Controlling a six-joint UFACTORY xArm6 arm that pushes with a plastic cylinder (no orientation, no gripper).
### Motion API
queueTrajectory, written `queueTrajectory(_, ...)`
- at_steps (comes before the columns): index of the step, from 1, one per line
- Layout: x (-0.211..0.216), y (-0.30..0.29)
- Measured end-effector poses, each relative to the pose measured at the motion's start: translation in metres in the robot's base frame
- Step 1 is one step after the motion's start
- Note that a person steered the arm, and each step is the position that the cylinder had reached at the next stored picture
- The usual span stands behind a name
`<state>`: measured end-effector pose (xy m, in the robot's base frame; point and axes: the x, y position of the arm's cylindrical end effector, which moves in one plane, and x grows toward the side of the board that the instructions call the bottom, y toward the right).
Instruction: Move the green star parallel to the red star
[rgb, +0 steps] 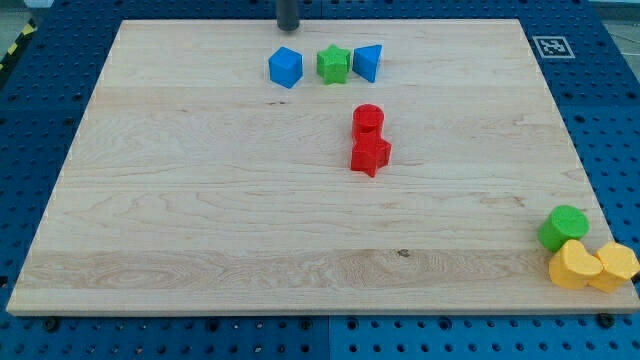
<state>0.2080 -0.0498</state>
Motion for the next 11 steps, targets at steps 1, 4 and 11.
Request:
queueTrajectory(1,0.026,0.0)
queueTrajectory(4,0.053,0.038)
queueTrajectory(11,0.138,0.182)
